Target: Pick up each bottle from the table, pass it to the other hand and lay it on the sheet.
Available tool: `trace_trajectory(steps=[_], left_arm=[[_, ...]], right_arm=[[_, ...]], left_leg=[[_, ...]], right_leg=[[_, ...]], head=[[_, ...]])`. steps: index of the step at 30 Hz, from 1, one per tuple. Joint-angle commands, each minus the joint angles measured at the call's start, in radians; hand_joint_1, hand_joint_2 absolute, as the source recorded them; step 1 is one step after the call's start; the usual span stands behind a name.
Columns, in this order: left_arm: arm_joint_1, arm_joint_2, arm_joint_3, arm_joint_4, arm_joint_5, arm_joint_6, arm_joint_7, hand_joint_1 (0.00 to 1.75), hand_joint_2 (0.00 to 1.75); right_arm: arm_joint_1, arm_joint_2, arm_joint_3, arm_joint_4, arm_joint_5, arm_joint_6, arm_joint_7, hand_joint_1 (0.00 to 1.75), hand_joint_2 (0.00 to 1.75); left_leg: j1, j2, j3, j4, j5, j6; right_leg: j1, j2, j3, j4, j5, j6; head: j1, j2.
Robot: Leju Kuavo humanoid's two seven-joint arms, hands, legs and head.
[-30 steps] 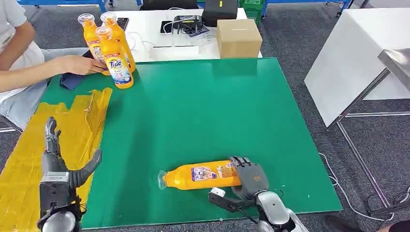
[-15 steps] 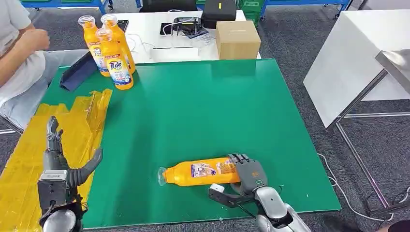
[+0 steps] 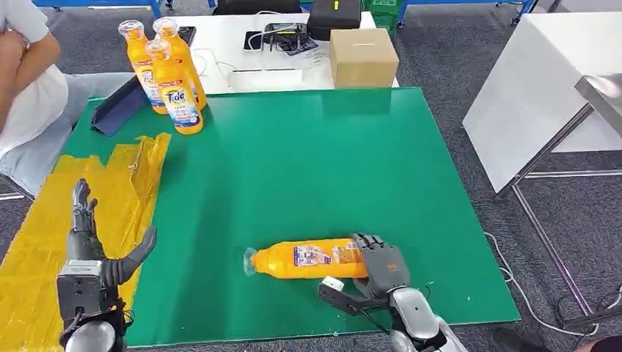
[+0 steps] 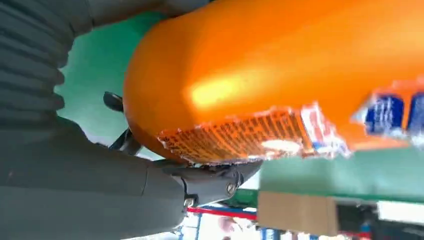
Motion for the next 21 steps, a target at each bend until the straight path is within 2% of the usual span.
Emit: trace_trajectory(steps=[1,7,16,21], left_arm=[[0.002,-0.007,-0.020,-0.003,0.023,-0.040,0.017,0.00,1.75],[0.010,0.004,-0.059,0.016,0.095,-0.119,0.029,0.00,1.75],[0.010,0.004,-0.059,0.016,0.095,-0.119,0.029,0.00,1.75],[0.010,0.021,-0.104,0.039,0.174,-0.236,0.076,0.00,1.75]], right_arm=[[0.034,0.070,-0.114,-0.128,-0.044,-0.137,-0.056,1.75,1.75],[0.069,0.120,-0.174,-0.240,-0.134,-0.330,-0.171,1.75,1.75],[0.069,0.120,-0.174,-0.240,-0.134,-0.330,-0.171,1.75,1.75],[0.079,0.136,-0.201,-0.270,-0.187,-0.400,-0.229,1.75,1.75]], left_leg=[[0.000,0.001,0.000,0.000,-0.001,0.000],[0.000,0.000,-0.001,0.000,-0.001,0.000],[0.000,0.000,-0.002,0.000,-0.001,0.000],[0.000,0.000,-0.001,-0.001,-0.001,-0.001]], right_leg=[[0.000,0.001,-0.001,0.000,-0.001,-0.001],[0.000,-0.001,-0.002,0.000,-0.001,-0.001],[0.000,0.000,-0.002,0.000,-0.001,-0.001],[0.000,-0.001,-0.001,-0.001,-0.001,-0.001]], head=[[0.000,0.000],[0.000,0.000],[0.000,0.000],[0.000,0.000]])
